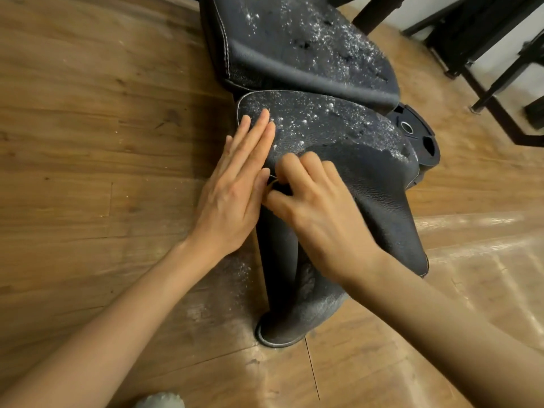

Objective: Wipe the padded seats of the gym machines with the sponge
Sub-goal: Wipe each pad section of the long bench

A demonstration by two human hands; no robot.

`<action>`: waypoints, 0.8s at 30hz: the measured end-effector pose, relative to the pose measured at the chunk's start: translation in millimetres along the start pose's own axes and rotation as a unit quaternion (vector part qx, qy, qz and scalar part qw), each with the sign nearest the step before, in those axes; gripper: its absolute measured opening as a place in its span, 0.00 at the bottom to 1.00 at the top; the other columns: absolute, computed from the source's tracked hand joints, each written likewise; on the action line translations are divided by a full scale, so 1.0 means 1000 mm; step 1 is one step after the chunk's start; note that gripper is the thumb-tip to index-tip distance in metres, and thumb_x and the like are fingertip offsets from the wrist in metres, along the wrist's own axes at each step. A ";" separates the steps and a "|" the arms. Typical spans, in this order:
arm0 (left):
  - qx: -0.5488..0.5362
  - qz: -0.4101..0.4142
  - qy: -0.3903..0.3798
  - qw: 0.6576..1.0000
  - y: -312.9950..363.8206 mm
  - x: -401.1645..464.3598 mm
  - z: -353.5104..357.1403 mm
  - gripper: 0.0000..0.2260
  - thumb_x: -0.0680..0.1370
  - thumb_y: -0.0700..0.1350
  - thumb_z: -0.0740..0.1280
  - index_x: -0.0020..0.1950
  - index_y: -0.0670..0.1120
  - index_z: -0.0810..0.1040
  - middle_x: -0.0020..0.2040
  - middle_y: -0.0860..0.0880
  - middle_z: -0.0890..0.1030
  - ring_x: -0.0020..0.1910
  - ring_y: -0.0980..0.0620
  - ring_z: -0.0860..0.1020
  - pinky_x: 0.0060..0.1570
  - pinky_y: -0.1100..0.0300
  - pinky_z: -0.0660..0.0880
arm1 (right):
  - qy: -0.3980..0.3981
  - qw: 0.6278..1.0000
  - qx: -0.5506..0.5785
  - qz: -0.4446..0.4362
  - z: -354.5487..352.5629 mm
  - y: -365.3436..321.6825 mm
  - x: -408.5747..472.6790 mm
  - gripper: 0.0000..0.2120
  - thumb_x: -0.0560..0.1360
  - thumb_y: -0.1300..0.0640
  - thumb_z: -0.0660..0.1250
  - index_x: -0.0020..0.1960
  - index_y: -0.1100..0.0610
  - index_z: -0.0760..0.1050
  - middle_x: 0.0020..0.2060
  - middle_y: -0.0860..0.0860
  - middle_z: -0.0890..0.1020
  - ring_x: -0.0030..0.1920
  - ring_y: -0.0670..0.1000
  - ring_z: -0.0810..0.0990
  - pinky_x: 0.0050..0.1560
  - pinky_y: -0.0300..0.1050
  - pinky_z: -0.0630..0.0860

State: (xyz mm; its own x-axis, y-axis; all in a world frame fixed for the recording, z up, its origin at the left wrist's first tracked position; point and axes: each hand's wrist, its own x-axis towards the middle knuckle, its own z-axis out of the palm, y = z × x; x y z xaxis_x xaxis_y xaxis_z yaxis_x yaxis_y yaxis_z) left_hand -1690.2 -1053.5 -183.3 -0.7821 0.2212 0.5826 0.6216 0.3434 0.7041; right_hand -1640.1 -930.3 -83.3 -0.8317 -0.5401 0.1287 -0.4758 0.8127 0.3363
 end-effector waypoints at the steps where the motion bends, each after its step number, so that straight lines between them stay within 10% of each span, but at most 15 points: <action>1: 0.001 -0.002 -0.001 1.000 0.000 0.000 0.000 0.22 0.84 0.39 0.53 0.78 0.38 0.57 0.79 0.43 0.56 0.79 0.47 0.50 0.77 0.48 0.49 | -0.010 1.000 -0.001 -0.002 -0.005 0.005 -0.013 0.04 0.74 0.59 0.65 0.43 0.58 0.77 0.46 0.57 0.74 0.46 0.58 0.69 0.41 0.52 0.64; 11: -0.016 -0.015 -0.002 1.000 0.002 0.000 -0.001 0.22 0.83 0.39 0.53 0.78 0.39 0.57 0.80 0.45 0.54 0.80 0.49 0.49 0.77 0.51 0.48 | 0.040 0.996 0.083 0.007 0.003 0.013 0.000 0.07 0.77 0.58 0.67 0.41 0.56 0.78 0.45 0.54 0.76 0.44 0.57 0.71 0.42 0.53 0.67; 24: -0.090 -0.111 0.081 0.986 0.002 -0.004 0.011 0.23 0.84 0.42 0.48 0.78 0.38 0.54 0.80 0.45 0.54 0.79 0.53 0.53 0.77 0.51 0.53 | 0.053 0.951 0.299 0.055 0.010 0.029 0.013 0.15 0.76 0.59 0.70 0.62 0.57 0.79 0.66 0.53 0.76 0.70 0.52 0.72 0.69 0.54 0.69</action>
State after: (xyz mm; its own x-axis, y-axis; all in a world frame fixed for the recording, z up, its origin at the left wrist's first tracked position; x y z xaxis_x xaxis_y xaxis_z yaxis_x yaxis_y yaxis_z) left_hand -1686.6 -1043.5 -188.3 -0.8914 0.0042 0.4532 0.4450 0.1968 0.8736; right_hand -1668.2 -911.3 -81.4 -0.8676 -0.4378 0.2357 -0.4913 0.8277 -0.2711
